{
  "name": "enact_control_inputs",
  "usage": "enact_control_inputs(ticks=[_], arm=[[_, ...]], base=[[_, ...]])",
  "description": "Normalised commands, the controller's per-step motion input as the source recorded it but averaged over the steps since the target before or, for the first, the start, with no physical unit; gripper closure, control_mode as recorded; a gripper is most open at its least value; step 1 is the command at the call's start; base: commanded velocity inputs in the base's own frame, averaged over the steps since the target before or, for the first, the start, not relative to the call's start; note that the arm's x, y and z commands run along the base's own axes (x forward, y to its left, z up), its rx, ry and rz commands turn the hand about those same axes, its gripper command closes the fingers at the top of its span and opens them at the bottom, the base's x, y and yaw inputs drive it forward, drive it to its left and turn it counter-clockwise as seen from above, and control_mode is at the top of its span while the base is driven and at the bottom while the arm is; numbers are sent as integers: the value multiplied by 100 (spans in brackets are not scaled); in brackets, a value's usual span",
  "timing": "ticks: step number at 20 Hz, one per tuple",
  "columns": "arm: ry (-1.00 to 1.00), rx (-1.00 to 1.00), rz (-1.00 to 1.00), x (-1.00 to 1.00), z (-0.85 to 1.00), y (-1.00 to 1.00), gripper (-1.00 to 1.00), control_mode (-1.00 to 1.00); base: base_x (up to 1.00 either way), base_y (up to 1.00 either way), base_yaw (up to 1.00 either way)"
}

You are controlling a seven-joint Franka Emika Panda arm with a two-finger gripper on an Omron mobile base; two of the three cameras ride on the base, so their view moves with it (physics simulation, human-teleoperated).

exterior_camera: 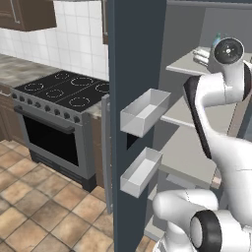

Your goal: Take the bottled waters from the counter and place them in the freezer to freeze. Close the freezer door after placing the bottles.

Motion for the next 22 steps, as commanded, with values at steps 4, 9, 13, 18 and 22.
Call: enact_control_inputs(ticks=[4, 9, 13, 18, 22], arm=[[12, 7, 34, -90, 0, 28, -100, -100], [18, 3, 35, -97, 0, 31, -100, -100], [20, 2, 34, -94, 0, 38, -100, -100], [25, 1, 25, -74, -4, 40, -100, -100], [40, -1, 3, -19, -36, 37, -100, -100]], base=[[0, 0, 0], [0, 0, 0], [0, 0, 0], [0, 0, 0], [0, 0, 0]])
